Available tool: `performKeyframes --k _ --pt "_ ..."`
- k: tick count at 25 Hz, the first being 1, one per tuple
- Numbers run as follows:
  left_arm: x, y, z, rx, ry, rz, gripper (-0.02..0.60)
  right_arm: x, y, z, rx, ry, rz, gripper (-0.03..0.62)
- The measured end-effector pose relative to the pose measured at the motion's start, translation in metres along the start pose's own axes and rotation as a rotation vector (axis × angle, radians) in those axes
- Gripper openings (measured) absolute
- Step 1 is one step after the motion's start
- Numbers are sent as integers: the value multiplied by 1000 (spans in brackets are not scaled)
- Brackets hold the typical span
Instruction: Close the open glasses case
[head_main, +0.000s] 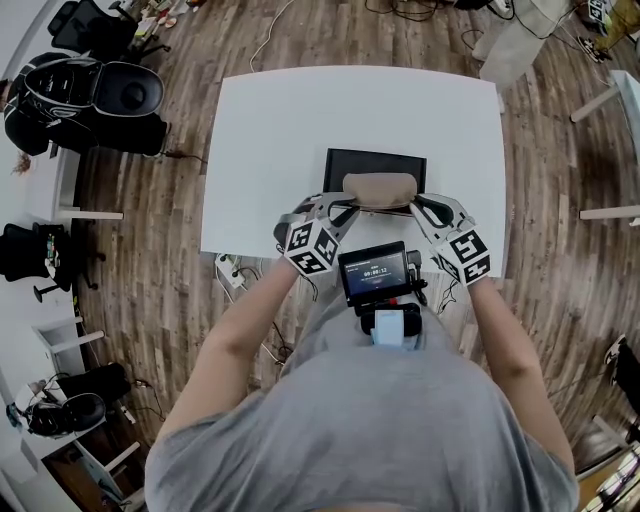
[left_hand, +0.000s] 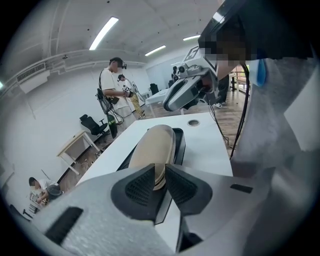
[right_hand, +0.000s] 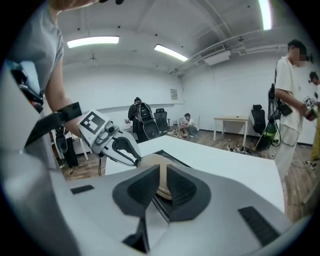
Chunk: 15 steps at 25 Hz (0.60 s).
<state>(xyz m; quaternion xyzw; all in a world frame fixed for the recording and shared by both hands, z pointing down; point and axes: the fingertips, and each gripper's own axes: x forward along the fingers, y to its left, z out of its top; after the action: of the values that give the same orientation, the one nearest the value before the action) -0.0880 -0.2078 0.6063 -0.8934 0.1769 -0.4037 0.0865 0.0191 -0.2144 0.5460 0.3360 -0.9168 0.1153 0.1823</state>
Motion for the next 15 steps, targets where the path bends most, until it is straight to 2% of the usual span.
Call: performKeyframes --k 7,15 --pt "-4 3 2 -42 -16 -16 60 -1 7 -3 57 -6 13 49" --pt "-11 5 10 -79 -57 -10 60 2 12 -2 61 -10 52 49"
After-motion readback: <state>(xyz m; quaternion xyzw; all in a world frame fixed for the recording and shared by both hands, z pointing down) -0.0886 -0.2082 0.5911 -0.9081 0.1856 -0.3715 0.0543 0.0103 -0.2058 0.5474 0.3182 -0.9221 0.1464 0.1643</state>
